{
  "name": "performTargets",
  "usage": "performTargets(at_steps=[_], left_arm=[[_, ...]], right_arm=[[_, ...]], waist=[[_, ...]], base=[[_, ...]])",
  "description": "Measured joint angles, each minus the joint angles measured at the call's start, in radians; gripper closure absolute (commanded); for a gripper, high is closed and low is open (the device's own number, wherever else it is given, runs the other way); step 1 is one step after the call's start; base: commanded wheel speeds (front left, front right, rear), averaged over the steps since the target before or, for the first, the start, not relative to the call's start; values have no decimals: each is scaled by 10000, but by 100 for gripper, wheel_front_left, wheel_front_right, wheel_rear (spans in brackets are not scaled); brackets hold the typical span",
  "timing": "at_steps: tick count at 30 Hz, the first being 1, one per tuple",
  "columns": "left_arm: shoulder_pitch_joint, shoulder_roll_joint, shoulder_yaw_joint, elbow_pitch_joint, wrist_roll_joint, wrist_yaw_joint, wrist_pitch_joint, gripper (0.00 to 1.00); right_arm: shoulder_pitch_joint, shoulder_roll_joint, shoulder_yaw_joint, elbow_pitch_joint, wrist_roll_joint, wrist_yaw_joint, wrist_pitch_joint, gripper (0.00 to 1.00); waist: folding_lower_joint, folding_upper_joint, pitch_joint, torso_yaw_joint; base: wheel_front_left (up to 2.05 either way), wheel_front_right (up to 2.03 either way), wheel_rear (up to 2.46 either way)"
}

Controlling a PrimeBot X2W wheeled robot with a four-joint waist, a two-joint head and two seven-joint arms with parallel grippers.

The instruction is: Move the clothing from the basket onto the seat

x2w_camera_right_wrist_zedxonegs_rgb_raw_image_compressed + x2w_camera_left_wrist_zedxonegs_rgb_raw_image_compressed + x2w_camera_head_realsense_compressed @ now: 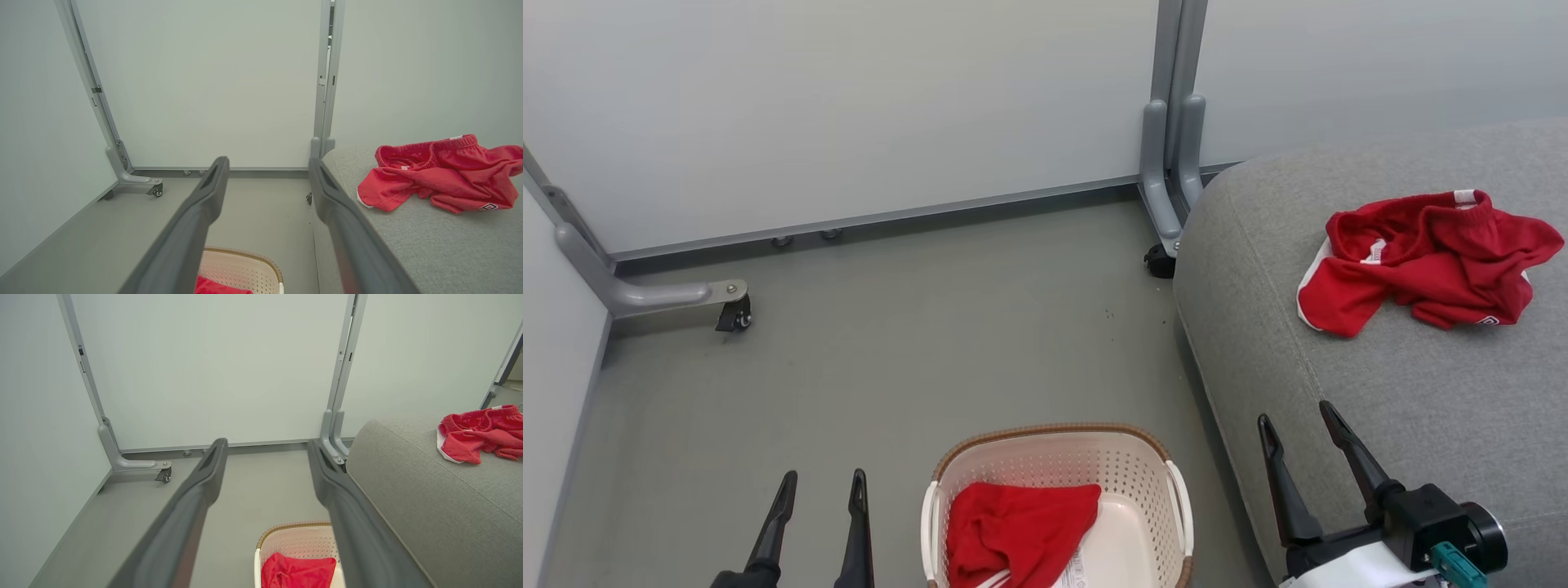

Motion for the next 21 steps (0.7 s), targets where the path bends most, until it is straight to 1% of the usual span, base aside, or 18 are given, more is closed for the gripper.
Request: performTargets(at_steps=[6,13,16,21], left_arm=[[-9,0,54,59,240,-117,0,0],[-400,4,56,426,859,-449,0,0],[-833,105,-244,777,1024,-564,2,0],[-2632,614,-861,1172,1089,-667,0,0]], right_arm=[[-36,0,10,2,25,0,0,0],[-328,0,-267,-61,176,0,0,0],[-605,-2,-428,-224,174,0,0,0],[-1941,-2,-920,-675,123,0,0,0]], waist=[[0,0,142,-81],[0,0,522,-218],[0,0,820,-289],[0,0,1660,-409]], base=[[0,0,0],[0,0,0],[0,0,0],[0,0,0]])
